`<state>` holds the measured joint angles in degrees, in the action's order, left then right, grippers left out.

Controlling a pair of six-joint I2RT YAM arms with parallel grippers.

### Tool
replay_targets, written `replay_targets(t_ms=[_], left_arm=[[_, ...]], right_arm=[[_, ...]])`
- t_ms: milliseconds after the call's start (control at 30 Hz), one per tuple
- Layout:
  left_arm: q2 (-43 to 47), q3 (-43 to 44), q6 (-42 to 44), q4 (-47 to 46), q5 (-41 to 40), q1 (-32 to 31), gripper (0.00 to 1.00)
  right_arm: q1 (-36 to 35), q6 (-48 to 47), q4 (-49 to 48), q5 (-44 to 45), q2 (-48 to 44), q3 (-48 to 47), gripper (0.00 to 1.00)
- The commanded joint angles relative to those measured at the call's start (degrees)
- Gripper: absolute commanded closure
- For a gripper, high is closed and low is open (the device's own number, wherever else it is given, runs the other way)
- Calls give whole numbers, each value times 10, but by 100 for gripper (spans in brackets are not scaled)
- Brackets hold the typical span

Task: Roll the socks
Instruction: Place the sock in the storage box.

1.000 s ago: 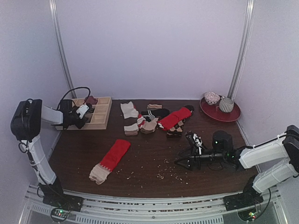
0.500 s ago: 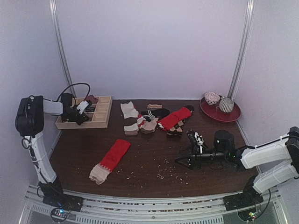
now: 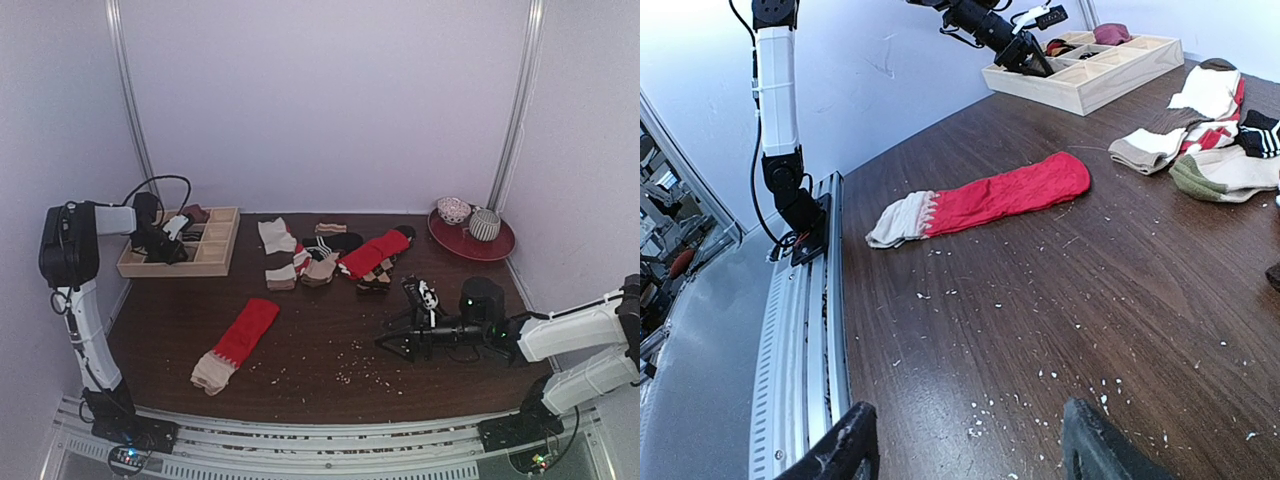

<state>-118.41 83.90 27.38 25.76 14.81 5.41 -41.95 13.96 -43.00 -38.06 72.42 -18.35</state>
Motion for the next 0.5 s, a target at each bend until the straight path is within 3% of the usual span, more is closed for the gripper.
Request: replay_targets(t_ms=[0, 367, 467], left_arm=[[-34, -4, -26, 85, -42, 5, 86], [3, 1, -38, 14, 10, 4, 76], [7, 5, -35, 14, 7, 4, 69]], right_arm=[[5, 5, -6, -10, -9, 7, 37], [5, 3, -2, -7, -6, 3, 37], [5, 2, 0, -8, -8, 3, 37]])
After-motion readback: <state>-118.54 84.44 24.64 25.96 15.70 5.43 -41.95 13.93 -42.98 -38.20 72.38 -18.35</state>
